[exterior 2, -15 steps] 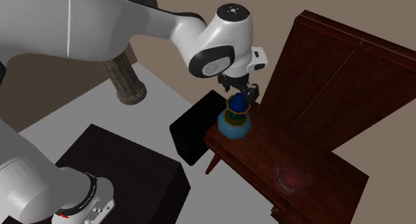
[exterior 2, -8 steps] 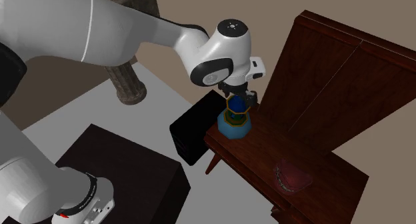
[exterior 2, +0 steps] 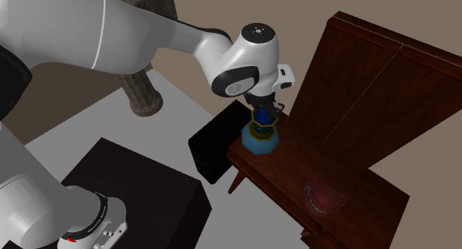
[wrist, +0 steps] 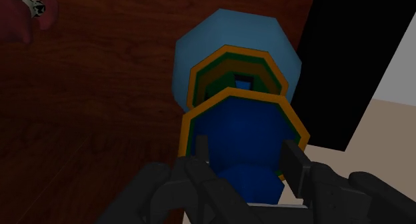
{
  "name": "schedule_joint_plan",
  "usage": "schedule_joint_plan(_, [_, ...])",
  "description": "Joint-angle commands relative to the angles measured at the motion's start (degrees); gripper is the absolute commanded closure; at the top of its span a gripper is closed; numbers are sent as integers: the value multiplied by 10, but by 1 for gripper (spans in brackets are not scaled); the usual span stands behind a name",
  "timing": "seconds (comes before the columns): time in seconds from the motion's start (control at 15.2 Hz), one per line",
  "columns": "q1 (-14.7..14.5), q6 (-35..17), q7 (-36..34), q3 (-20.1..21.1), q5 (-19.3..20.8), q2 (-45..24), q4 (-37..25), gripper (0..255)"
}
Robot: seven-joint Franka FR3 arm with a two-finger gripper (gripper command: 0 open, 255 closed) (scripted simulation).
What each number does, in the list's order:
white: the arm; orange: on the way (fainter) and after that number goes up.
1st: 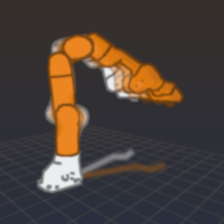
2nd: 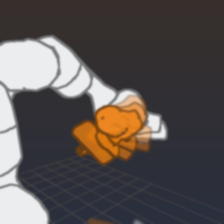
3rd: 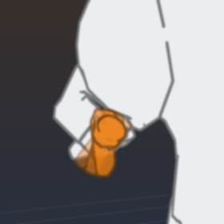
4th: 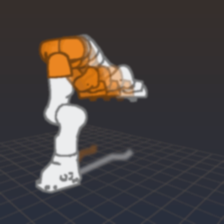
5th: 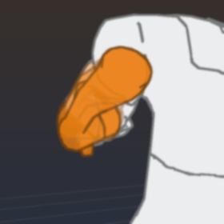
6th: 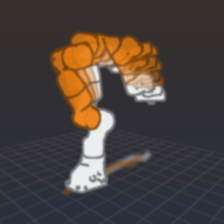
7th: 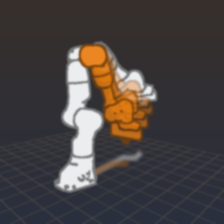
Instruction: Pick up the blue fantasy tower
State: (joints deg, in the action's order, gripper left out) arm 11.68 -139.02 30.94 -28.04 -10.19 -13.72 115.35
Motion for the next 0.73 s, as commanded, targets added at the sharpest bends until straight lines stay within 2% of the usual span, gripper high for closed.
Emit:
schedule_joint_plan(0.0, [0, 0, 0, 0, 0, -1, 0, 255])
schedule_joint_plan(0.13, [0, 0, 0, 0, 0, 0, 0, 255])
schedule_joint_plan(0.66, [-7, 54, -18, -9, 27, 32, -26, 255])
